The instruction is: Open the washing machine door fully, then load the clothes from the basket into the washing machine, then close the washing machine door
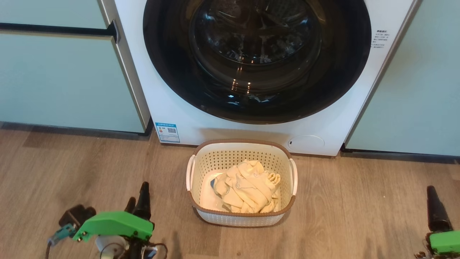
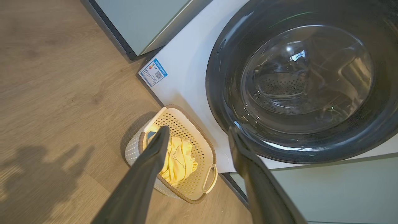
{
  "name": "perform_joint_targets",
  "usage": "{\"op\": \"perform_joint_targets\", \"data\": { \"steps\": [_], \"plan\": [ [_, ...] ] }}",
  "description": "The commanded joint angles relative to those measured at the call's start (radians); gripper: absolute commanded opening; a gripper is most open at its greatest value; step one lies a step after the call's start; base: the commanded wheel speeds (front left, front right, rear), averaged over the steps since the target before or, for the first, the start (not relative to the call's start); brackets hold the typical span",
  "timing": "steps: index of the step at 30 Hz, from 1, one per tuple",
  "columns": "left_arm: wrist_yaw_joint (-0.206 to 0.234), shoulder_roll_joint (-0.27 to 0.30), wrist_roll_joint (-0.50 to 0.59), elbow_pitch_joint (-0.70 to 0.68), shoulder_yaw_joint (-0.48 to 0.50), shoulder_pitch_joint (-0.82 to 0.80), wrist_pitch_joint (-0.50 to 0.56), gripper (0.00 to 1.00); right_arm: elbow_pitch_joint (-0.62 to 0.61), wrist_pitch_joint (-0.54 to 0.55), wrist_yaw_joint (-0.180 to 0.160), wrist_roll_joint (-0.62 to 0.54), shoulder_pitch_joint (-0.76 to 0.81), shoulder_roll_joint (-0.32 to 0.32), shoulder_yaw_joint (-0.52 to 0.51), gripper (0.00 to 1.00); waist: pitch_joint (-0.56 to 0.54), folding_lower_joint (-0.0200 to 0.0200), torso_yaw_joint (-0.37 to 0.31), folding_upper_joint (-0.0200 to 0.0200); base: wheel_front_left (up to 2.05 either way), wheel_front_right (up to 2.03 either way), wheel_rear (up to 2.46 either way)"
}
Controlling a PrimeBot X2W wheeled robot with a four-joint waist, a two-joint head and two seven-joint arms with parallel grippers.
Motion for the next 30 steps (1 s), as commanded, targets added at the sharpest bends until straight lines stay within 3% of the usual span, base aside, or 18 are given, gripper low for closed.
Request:
{"op": "perform_joint_targets", "data": {
  "steps": [1,16,30],
  "plan": [
    [0.002,0.019,0.034,-0.038,0.008,-0.059,-0.015,1.00,-0.040,-0.012,-0.001,-0.038,-0.059,-0.029,0.002,1.00,0.000,0.0000,0.000,0.0000,0.00,0.00,0.00],
    [0.029,0.037,0.304,-0.043,-0.053,-0.078,-0.062,1.00,-0.082,-0.050,-0.002,-0.377,-0.051,-0.030,0.009,1.00,-0.004,0.0000,0.001,0.0000,0.00,0.00,0.00],
    [0.038,0.038,0.469,-0.035,-0.090,-0.096,-0.103,1.00,-0.111,-0.067,-0.002,-0.565,-0.048,-0.032,0.026,1.00,-0.003,0.0000,0.002,0.0000,0.00,0.00,0.00]
  ]
}}
